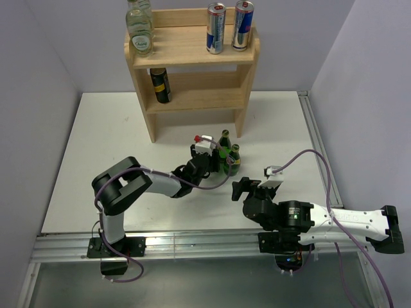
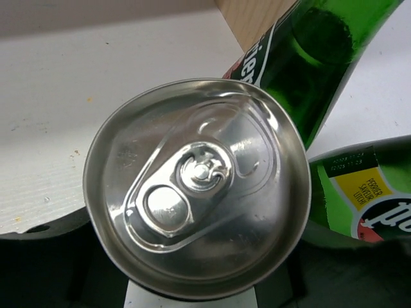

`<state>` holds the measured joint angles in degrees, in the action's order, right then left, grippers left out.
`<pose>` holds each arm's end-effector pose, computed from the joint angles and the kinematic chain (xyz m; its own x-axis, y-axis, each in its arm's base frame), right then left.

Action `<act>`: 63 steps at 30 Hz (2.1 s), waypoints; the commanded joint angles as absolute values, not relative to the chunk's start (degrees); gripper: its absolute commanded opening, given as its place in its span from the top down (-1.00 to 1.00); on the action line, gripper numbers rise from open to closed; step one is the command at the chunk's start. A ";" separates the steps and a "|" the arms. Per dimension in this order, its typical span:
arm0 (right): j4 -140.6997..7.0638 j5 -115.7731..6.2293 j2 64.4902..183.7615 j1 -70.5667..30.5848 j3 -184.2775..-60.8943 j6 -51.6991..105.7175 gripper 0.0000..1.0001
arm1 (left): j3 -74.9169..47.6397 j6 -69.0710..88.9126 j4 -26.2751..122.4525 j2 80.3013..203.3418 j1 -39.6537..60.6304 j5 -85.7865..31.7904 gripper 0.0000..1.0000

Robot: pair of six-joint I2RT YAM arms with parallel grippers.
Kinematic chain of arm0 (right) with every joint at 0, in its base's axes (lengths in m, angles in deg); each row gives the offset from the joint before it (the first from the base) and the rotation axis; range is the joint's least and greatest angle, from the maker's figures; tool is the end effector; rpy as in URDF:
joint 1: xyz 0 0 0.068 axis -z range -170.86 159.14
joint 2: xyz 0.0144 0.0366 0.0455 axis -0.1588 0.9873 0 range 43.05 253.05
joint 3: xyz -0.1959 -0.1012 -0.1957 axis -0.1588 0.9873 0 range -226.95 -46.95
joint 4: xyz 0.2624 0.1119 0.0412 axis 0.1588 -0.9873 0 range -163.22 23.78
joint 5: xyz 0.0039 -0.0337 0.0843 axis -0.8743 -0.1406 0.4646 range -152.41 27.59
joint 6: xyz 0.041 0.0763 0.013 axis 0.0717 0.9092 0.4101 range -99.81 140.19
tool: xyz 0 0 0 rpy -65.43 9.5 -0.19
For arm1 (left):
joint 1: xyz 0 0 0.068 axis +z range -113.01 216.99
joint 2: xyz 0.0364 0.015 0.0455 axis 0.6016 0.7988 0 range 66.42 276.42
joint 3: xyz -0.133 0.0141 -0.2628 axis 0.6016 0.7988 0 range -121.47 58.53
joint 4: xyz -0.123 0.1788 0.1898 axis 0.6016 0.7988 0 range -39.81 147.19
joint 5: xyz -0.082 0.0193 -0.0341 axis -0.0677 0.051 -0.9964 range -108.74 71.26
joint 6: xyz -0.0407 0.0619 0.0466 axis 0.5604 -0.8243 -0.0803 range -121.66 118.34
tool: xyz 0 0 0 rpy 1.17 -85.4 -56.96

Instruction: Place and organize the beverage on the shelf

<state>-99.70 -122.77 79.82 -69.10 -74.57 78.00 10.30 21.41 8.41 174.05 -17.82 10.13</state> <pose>0.0972 0.1355 0.2247 -0.3729 0.2617 -0.8902 -0.0717 0.9484 0.3089 0.2802 -0.3322 0.1390 -0.3369 -0.1176 -0.9342 0.3460 0.9073 -0.2390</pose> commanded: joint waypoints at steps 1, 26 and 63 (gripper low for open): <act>-98.30 -124.46 79.26 -69.44 -74.11 78.55 -1.00 | 9.66 21.89 9.32 172.77 -17.68 11.32 0.95; -98.13 -124.64 77.94 -69.53 -73.67 78.47 -1.00 | -21.69 8.63 39.12 156.94 -2.66 14.85 0.99; -97.34 -124.29 78.11 -69.44 -73.49 77.76 -1.00 | -27.87 8.27 32.27 168.10 5.79 29.42 0.93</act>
